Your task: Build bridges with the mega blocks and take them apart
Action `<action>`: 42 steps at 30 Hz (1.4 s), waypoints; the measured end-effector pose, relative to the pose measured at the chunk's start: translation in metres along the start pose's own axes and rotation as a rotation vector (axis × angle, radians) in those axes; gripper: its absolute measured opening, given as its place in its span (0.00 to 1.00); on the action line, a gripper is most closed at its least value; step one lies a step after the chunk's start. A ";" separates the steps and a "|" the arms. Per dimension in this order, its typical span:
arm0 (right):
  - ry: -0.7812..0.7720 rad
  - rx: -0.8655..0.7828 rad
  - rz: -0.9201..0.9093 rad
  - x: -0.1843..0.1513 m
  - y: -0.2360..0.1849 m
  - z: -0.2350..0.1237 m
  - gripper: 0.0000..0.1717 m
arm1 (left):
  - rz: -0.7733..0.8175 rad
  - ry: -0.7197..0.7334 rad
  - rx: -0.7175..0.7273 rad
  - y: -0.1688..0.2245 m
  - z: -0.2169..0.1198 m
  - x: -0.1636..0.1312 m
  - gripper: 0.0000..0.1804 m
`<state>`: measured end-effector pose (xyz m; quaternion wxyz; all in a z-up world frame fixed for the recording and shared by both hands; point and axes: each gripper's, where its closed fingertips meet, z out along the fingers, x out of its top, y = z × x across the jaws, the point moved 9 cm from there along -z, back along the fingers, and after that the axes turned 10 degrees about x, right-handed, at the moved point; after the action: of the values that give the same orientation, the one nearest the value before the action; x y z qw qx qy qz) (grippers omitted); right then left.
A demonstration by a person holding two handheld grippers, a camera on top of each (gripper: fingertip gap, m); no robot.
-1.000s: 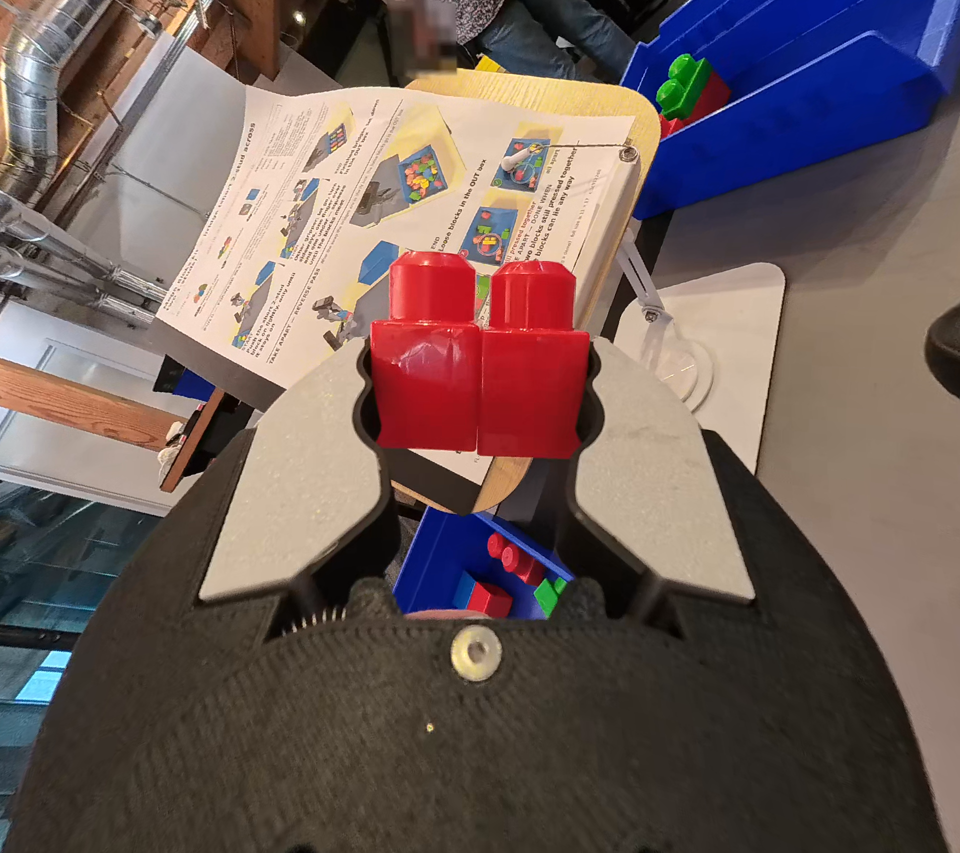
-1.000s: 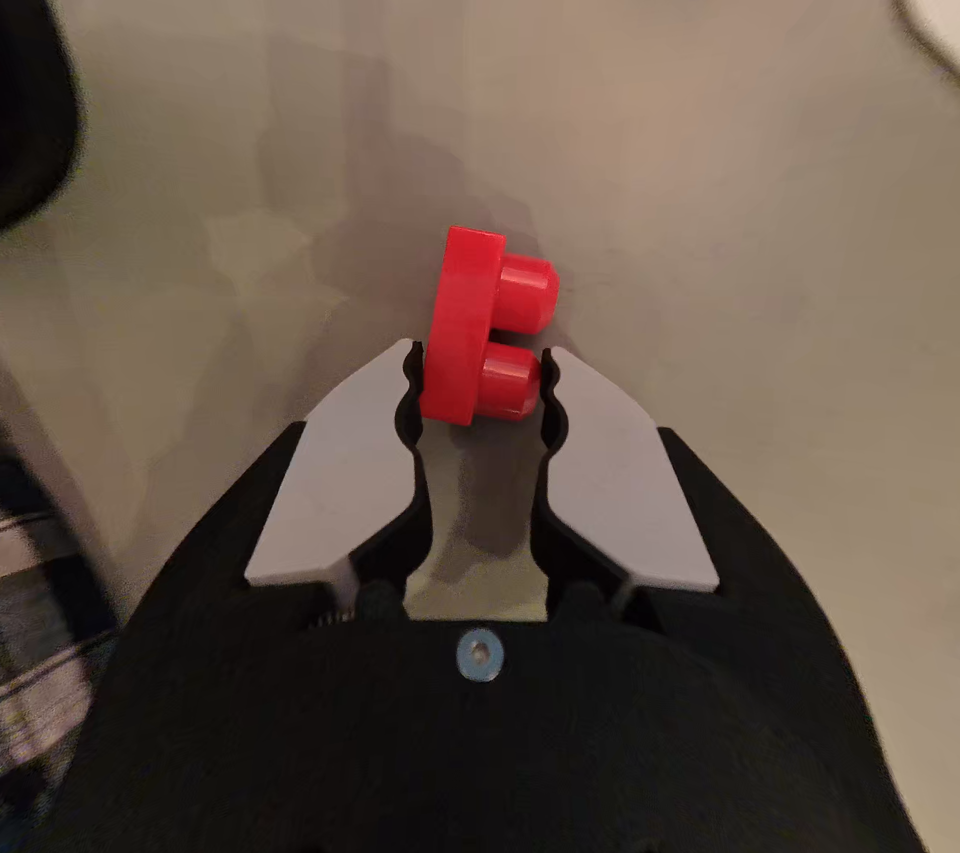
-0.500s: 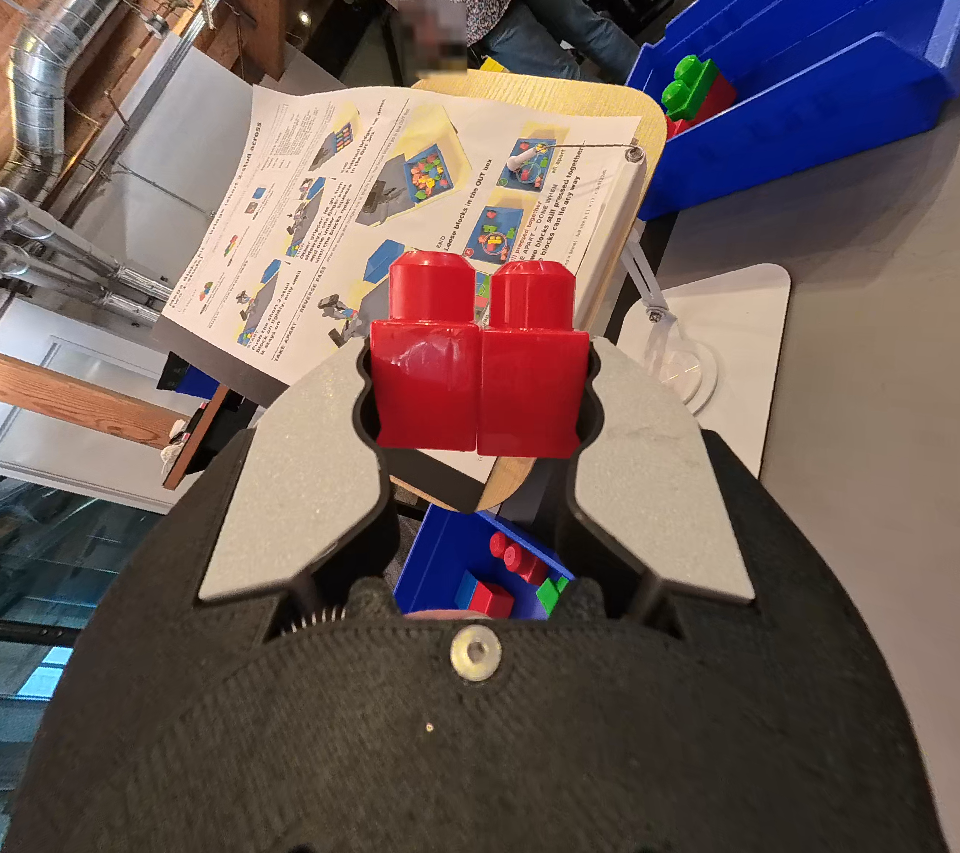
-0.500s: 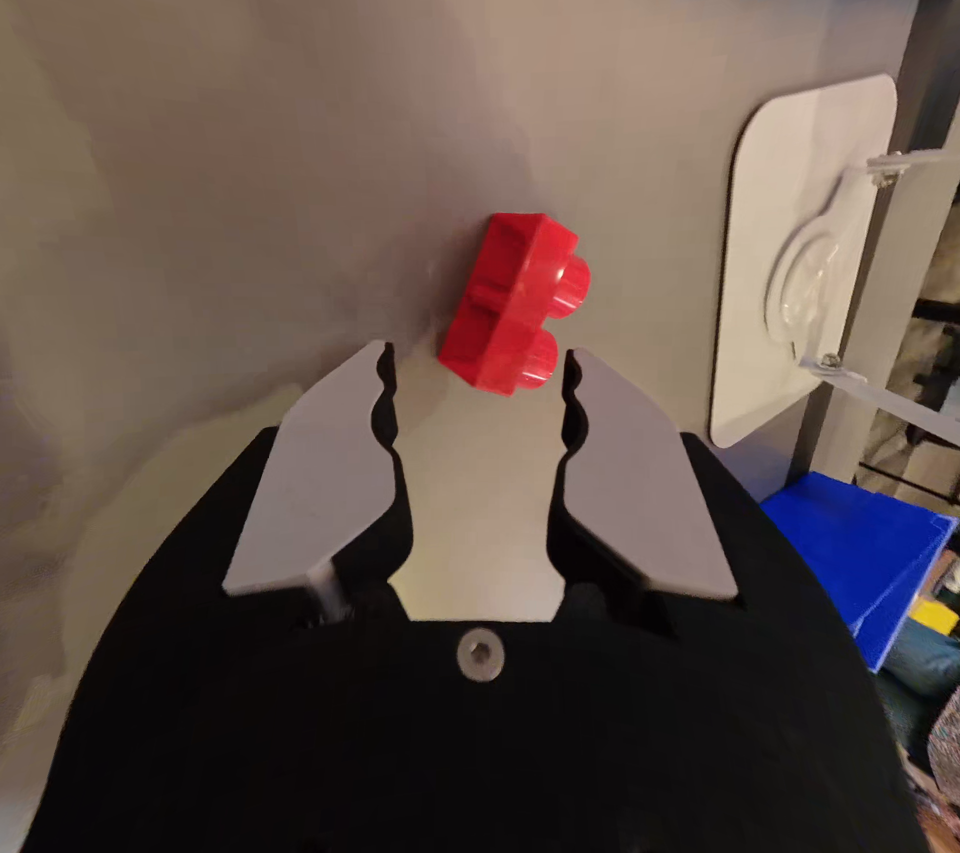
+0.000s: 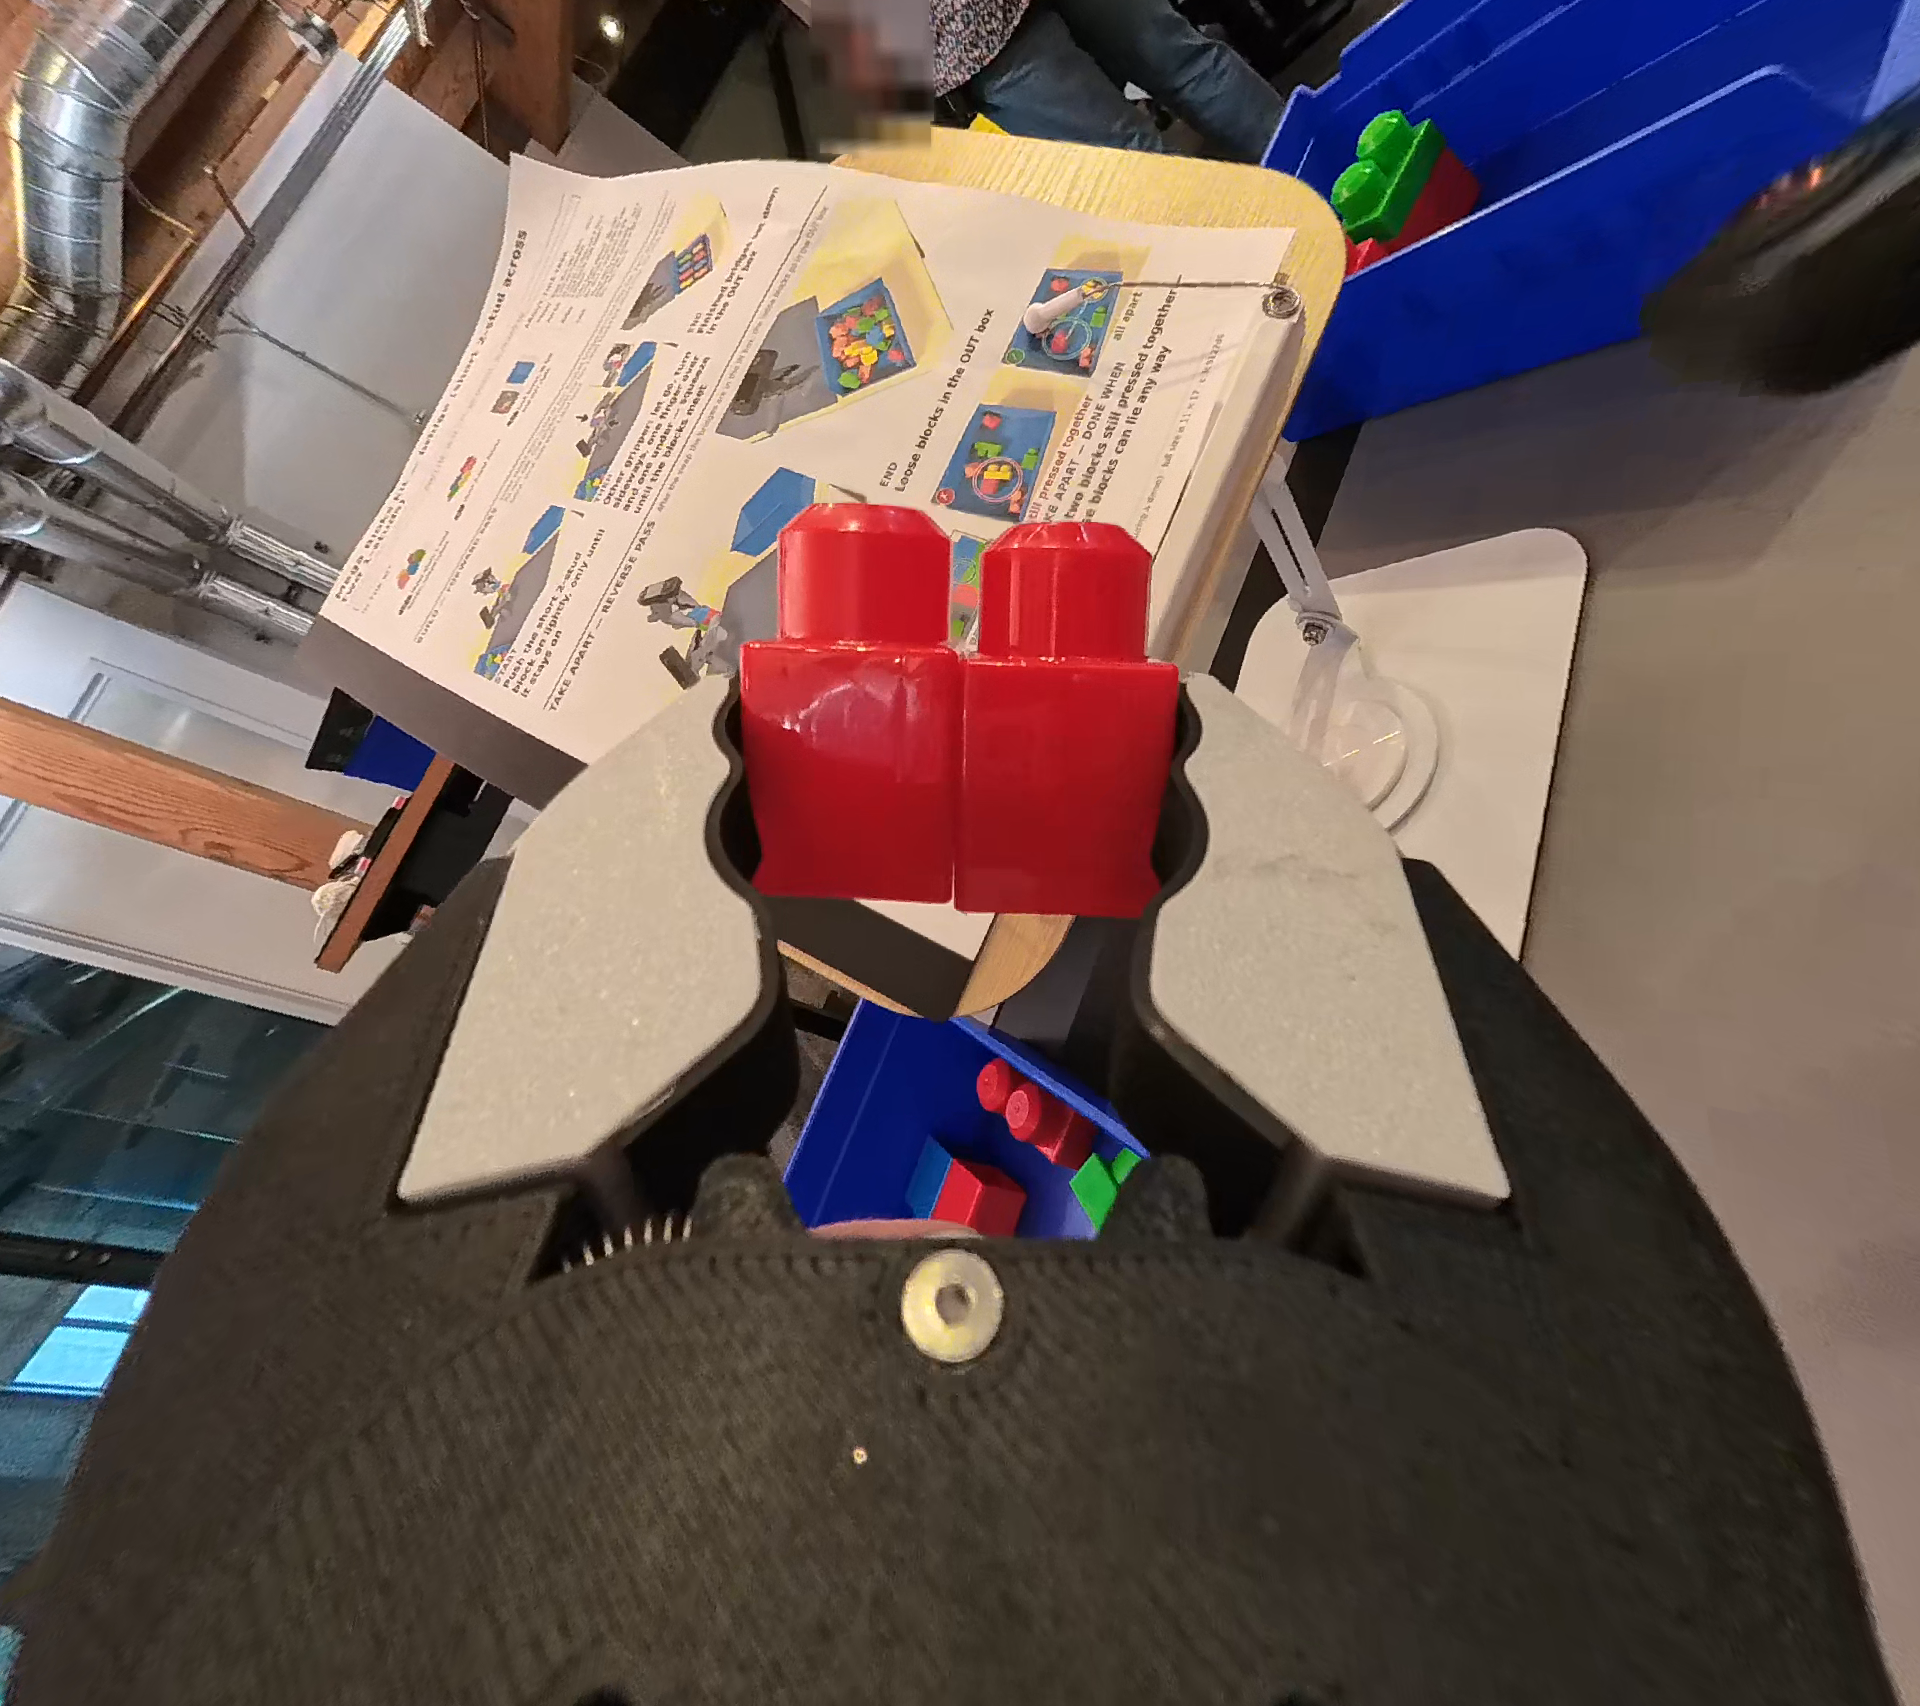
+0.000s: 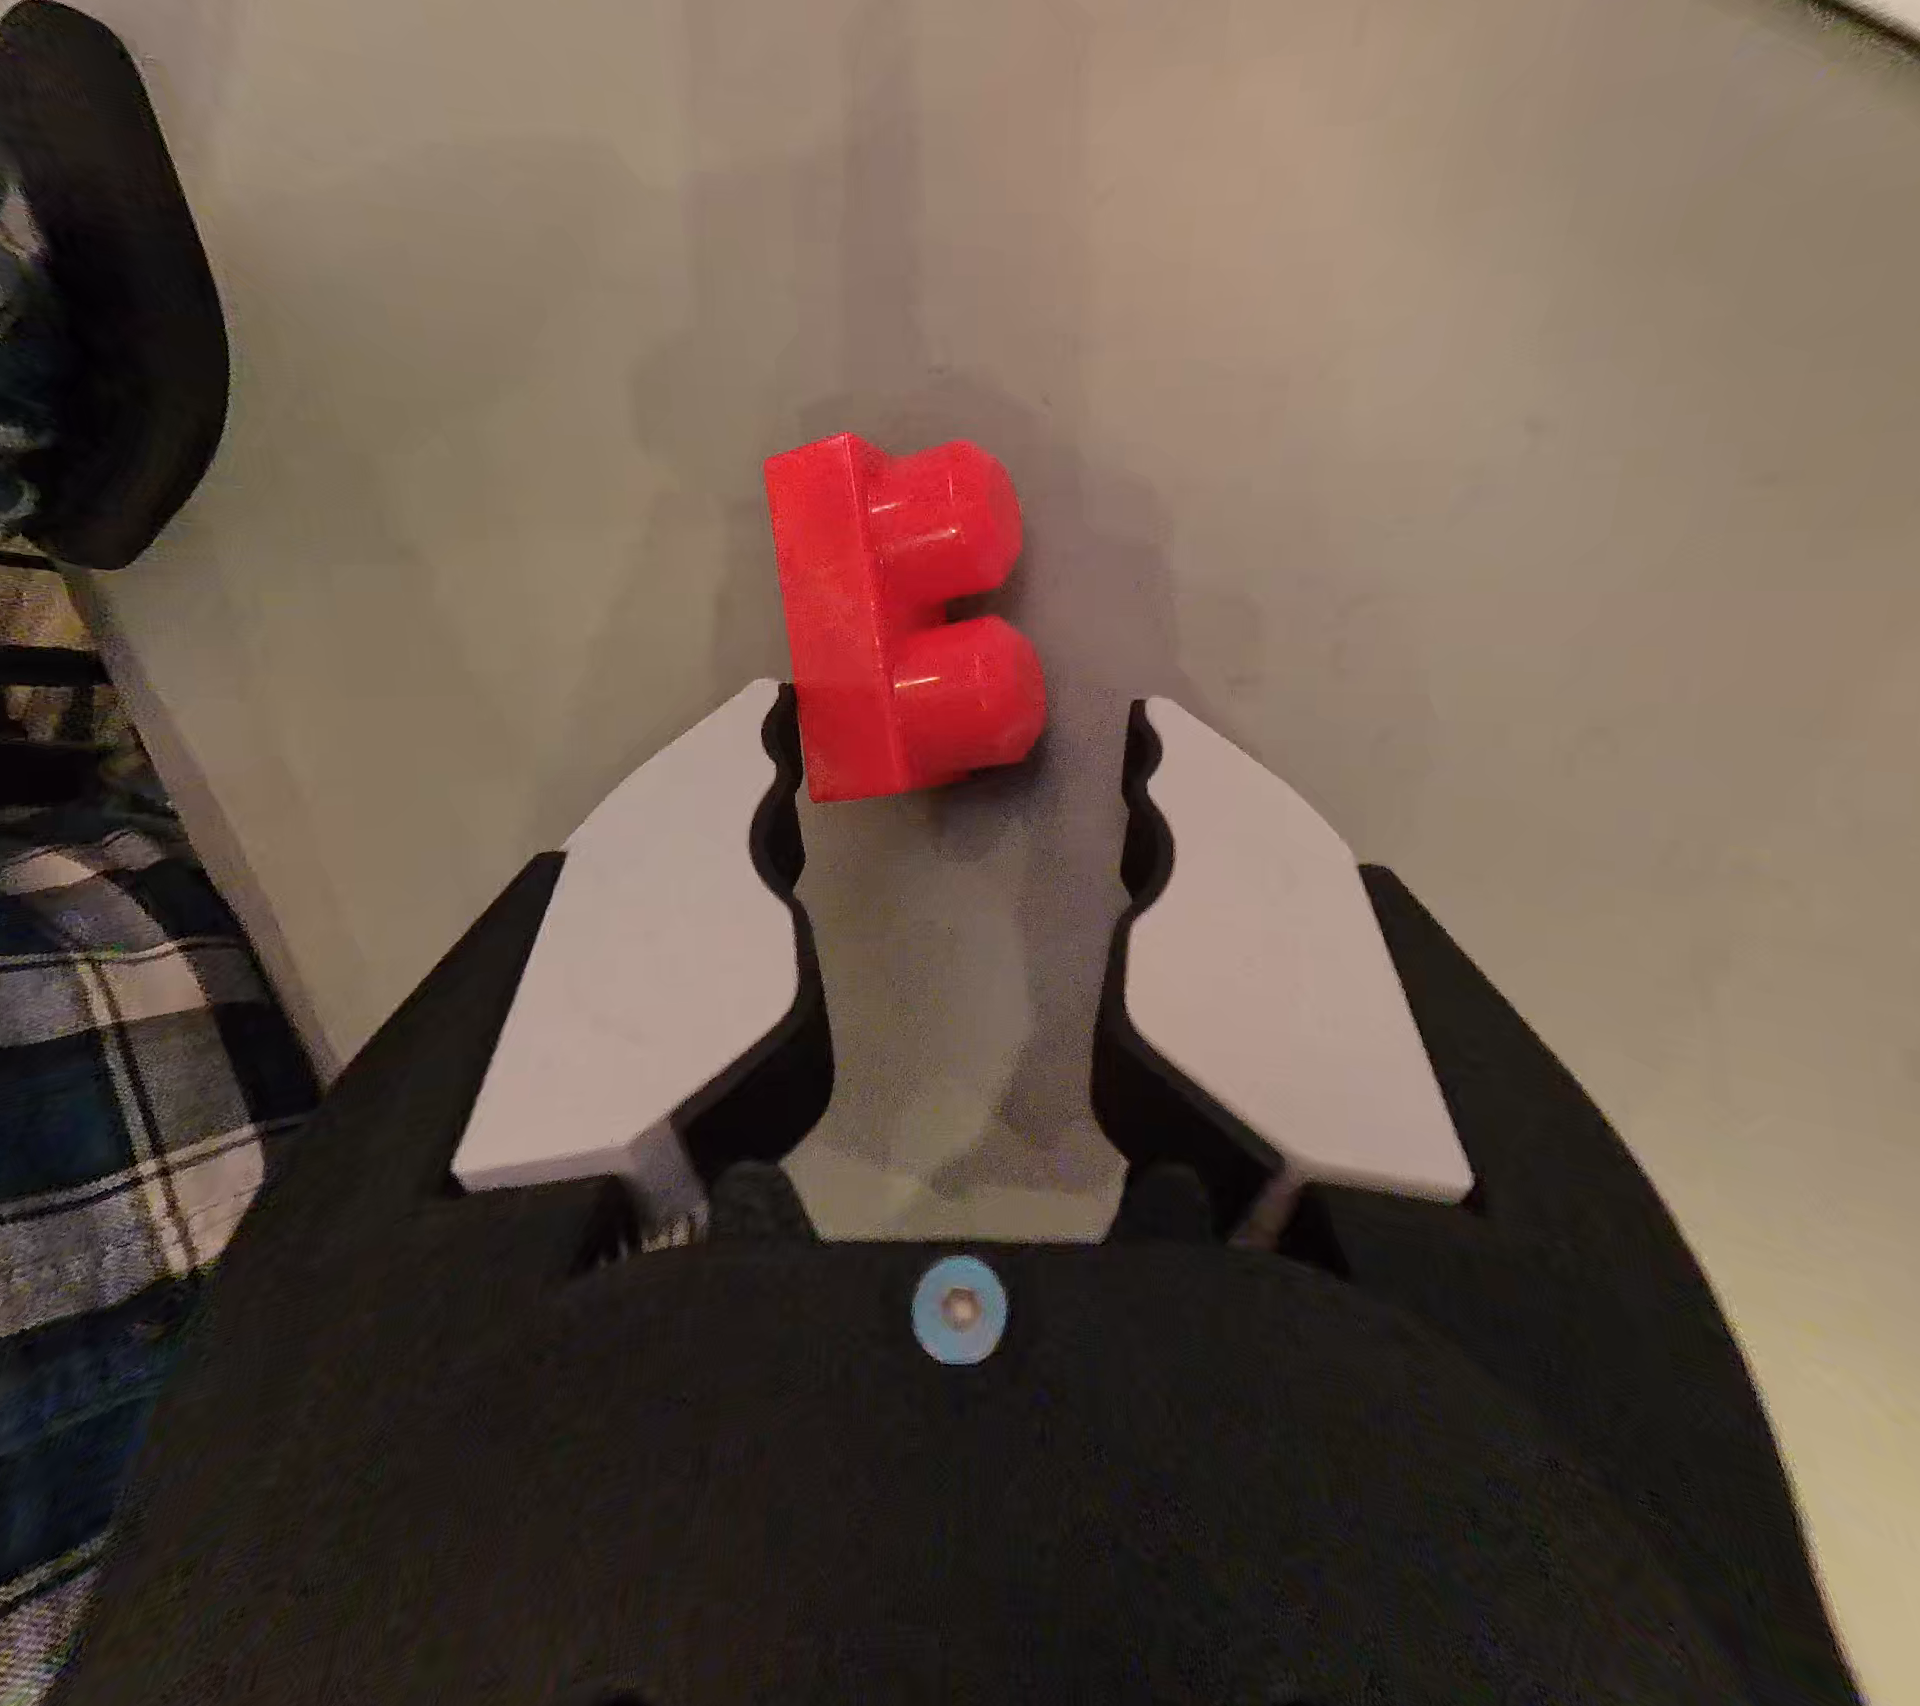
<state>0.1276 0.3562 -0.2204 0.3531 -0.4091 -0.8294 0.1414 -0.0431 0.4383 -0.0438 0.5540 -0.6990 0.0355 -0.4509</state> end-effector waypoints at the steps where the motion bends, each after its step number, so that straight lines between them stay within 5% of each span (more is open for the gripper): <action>1: -0.008 0.005 0.002 -0.001 0.001 0.004 0.33 | 0.002 -0.002 0.000 0.000 0.000 0.000 0.41; 14: -0.010 -0.047 -0.161 0.003 -0.014 0.013 0.27 | 0.005 0.006 -0.008 0.002 0.000 0.001 0.41; 18: 0.185 -0.155 -0.234 0.017 -0.023 -0.035 0.27 | -0.019 0.005 -0.017 0.003 0.001 -0.001 0.41; 23: 0.455 -0.549 -0.418 0.052 -0.047 -0.116 0.27 | -0.062 -0.030 -0.033 0.012 0.009 -0.002 0.41; 26: 0.508 -0.694 -0.528 0.073 -0.067 -0.135 0.27 | -0.135 -0.042 -0.065 0.017 0.013 0.000 0.41; 36: 0.496 -0.983 -0.658 0.112 -0.084 -0.122 0.27 | -0.096 -0.068 -0.079 0.038 0.019 0.008 0.41; 42: 0.470 -1.013 -0.720 0.117 -0.088 -0.114 0.27 | -0.086 -0.052 -0.061 0.039 0.018 0.011 0.41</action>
<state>0.1086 0.3861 -0.0385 0.3140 -0.2420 -0.7790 -0.4858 -0.0068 0.4305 -0.0682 0.5131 -0.7280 0.0046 -0.4545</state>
